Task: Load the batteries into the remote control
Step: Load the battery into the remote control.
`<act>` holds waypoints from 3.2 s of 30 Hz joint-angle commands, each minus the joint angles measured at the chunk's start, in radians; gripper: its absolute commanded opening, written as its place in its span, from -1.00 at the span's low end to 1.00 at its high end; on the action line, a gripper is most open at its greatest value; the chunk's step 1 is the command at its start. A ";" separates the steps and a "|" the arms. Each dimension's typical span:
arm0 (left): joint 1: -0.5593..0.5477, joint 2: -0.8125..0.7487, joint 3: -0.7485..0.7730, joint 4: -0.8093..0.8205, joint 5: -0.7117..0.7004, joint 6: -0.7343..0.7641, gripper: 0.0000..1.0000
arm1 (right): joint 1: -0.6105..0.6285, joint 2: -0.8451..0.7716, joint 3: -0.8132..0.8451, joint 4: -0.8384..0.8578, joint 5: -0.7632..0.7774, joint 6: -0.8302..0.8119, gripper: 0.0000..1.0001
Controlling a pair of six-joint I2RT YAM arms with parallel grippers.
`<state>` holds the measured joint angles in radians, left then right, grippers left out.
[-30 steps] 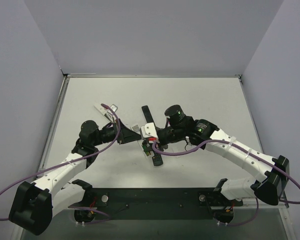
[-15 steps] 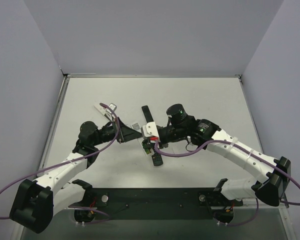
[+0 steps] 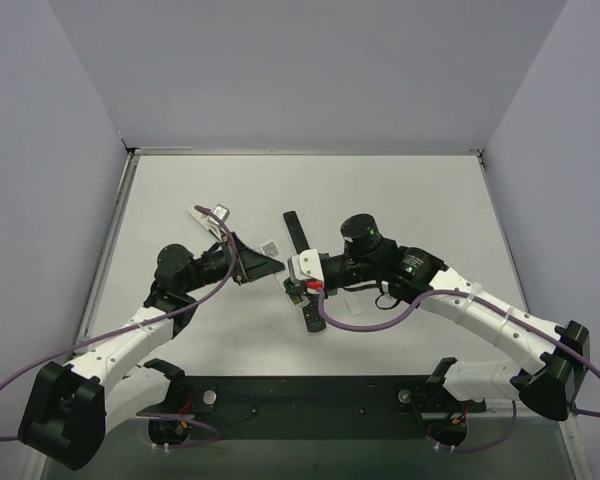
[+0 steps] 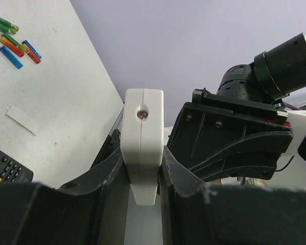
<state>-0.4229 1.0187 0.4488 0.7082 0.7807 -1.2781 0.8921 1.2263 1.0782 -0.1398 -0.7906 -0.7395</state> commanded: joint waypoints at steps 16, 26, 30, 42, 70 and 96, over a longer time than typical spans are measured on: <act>0.004 -0.138 0.076 -0.305 -0.093 0.338 -1.00 | 0.125 -0.054 -0.040 -0.017 0.266 0.098 0.11; 0.016 -0.134 0.047 -0.328 -0.083 0.407 -1.00 | 0.082 -0.171 -0.081 0.189 0.411 0.413 0.33; 0.016 -0.147 0.034 -0.287 -0.080 0.402 -1.00 | 0.080 -0.133 -0.055 0.189 0.455 0.620 0.33; 0.016 -0.190 -0.008 -0.147 -0.072 0.361 -1.00 | -0.004 -0.082 -0.158 0.361 0.436 1.170 0.25; 0.016 -0.249 -0.088 0.099 -0.189 0.183 -1.00 | -0.088 -0.064 -0.304 0.684 0.186 1.421 -0.08; 0.015 -0.267 -0.071 0.100 -0.178 0.180 -1.00 | -0.041 -0.037 -0.262 0.484 0.289 1.253 -0.53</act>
<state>-0.4091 0.7803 0.3481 0.7136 0.6029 -1.0874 0.8394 1.1755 0.7918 0.4202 -0.5652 0.5854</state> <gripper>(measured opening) 0.343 0.258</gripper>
